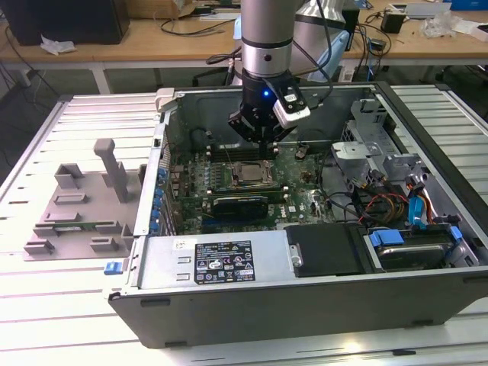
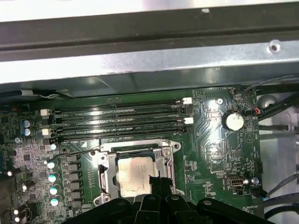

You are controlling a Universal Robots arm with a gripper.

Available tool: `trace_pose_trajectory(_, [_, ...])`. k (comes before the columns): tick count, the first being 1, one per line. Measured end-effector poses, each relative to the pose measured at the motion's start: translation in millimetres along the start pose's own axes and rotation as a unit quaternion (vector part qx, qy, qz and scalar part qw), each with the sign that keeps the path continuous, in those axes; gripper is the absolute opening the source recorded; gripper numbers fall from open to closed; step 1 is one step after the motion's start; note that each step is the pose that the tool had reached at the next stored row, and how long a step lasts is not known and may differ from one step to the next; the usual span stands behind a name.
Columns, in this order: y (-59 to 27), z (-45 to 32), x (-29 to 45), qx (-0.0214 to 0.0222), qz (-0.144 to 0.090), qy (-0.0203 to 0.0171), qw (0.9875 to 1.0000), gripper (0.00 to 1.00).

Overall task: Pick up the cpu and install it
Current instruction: 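Close the cpu cover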

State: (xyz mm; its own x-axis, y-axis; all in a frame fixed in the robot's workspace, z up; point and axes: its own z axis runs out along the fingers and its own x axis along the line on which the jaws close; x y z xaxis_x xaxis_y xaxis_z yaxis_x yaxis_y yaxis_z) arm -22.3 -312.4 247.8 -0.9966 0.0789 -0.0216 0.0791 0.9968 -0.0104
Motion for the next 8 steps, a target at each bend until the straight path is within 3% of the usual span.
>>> trace_pose_trajectory(8, [-0.1,0.4,0.2,-0.0003,-0.012,-0.0001,0.9999,0.11])
